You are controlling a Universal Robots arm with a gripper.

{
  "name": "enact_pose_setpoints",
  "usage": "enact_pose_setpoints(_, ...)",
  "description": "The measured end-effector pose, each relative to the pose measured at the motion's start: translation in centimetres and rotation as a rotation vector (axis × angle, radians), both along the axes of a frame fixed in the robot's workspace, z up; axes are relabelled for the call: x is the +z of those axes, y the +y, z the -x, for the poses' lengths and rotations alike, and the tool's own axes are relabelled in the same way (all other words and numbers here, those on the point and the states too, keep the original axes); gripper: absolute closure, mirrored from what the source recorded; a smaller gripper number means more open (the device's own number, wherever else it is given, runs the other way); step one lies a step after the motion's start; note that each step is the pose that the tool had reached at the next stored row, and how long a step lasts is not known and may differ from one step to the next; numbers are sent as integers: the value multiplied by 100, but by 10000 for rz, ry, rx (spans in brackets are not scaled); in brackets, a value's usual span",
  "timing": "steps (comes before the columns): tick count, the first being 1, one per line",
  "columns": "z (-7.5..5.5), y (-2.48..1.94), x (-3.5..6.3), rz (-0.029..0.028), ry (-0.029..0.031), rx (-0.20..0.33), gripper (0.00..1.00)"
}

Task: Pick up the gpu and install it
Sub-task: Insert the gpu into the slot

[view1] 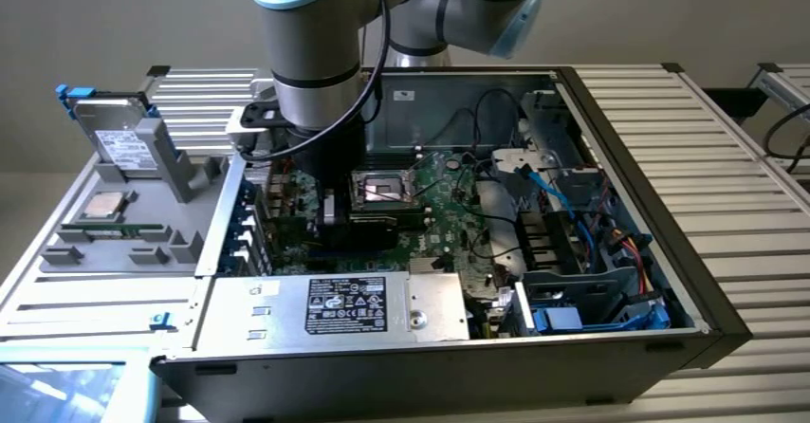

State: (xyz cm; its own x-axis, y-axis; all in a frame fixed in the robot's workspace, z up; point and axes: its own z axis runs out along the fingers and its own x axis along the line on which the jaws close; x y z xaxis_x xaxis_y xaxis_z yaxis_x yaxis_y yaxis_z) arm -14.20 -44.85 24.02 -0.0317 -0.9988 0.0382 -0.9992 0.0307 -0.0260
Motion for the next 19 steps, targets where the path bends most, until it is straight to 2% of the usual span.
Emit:
enact_pose_setpoints(4, 1, -1, -1, -2, -3, 2, 72)
enact_pose_setpoints(7, 1, -19, -2, -54, -4, 27, 72)
enact_pose_setpoints(15, 1, -20, 4, -52, -1, 31, 72)
enact_pose_setpoints(17, 1, -20, 53, -53, -2, 30, 72)
enact_pose_setpoints(19, 1, -20, 55, -54, -3, 31, 72)
